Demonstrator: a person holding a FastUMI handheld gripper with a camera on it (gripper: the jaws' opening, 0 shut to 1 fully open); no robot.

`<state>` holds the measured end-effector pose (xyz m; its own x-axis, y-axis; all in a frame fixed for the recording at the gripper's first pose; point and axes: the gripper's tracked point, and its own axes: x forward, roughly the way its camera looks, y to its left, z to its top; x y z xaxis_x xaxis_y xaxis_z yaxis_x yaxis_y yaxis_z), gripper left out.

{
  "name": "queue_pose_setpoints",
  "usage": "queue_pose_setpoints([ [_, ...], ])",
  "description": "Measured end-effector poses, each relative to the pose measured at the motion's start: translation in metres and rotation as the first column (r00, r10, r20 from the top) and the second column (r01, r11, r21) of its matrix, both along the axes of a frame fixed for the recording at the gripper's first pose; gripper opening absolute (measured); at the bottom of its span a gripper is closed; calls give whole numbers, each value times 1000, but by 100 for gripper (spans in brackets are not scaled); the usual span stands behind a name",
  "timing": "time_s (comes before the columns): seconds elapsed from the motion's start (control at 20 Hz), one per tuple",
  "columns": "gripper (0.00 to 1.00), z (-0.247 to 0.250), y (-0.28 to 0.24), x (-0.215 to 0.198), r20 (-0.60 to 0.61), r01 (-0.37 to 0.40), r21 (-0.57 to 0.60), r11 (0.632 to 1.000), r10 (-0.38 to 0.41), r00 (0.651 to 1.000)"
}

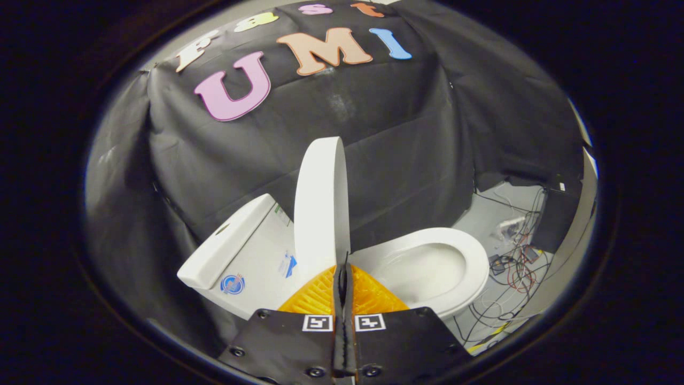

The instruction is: Open the toilet lid.

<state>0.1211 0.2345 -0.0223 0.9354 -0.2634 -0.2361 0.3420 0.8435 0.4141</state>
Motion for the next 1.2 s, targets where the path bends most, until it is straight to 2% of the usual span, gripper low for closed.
queue_pose_setpoints([
  [0.35,1,11,21,10,-7,-62,-120,991,61,998],
  [1.0,1,29,95,44,28,-193,-229,954,205,978],
  [1.2,1,32,117,47,27,-203,-273,940,218,975],
])
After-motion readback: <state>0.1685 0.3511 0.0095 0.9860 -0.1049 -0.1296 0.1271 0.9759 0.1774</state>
